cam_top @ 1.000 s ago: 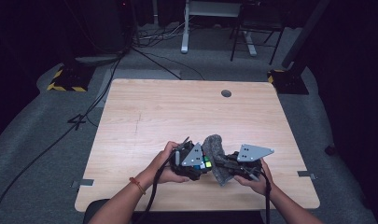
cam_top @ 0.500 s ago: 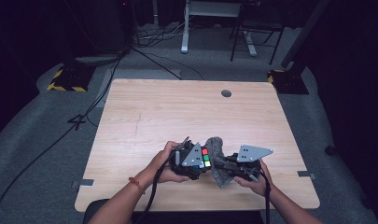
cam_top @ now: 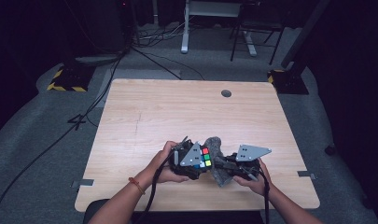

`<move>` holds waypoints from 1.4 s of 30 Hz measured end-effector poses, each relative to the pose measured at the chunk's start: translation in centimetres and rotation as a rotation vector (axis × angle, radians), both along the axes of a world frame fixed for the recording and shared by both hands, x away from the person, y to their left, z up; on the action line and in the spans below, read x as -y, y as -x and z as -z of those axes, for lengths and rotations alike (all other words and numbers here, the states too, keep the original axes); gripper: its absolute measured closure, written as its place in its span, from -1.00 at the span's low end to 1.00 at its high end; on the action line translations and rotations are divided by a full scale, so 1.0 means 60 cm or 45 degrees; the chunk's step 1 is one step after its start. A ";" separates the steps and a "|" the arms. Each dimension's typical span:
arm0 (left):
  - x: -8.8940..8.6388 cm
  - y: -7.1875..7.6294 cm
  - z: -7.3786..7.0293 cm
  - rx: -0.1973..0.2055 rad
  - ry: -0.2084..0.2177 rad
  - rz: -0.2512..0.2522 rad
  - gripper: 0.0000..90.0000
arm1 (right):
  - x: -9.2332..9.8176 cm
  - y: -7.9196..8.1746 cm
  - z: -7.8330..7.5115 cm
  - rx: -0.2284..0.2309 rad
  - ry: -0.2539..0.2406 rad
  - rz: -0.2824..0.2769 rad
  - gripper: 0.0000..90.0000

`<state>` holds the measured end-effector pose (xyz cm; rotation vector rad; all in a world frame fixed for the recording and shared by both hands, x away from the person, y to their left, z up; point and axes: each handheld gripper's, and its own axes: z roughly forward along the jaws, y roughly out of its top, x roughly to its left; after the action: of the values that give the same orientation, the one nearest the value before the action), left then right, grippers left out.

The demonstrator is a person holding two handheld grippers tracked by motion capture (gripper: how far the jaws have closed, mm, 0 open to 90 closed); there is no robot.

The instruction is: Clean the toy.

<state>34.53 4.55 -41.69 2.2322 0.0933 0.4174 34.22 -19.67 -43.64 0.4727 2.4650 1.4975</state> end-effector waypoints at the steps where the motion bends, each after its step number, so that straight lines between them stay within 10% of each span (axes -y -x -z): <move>1: 0.002 0.000 0.002 0.001 -0.008 -0.001 -0.27 | 0.000 0.002 -0.002 0.008 -0.003 -0.001 0.73; 9: 0.018 0.001 0.015 0.008 -0.121 -0.007 -0.26 | -0.007 0.017 -0.018 0.079 -0.036 -0.037 0.73; 14: 0.004 -0.003 0.006 -0.017 -0.023 -0.015 -0.26 | -0.002 0.012 -0.017 0.104 0.013 0.026 0.73; 22: -0.015 0.002 -0.019 -0.013 0.130 0.015 -0.26 | 0.014 -0.025 0.027 -0.077 0.066 0.086 0.73; 30: -0.016 -0.001 -0.013 -0.026 0.130 0.025 -0.28 | 0.019 -0.021 0.020 -0.136 -0.092 -0.003 0.74; 42: -0.002 -0.005 0.000 -0.022 0.053 -0.020 -0.27 | 0.018 -0.010 -0.002 -0.057 -0.122 -0.007 0.74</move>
<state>34.84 4.68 -41.72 2.1957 0.1281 0.4013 34.83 -20.72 -43.54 0.5228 2.4379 1.6303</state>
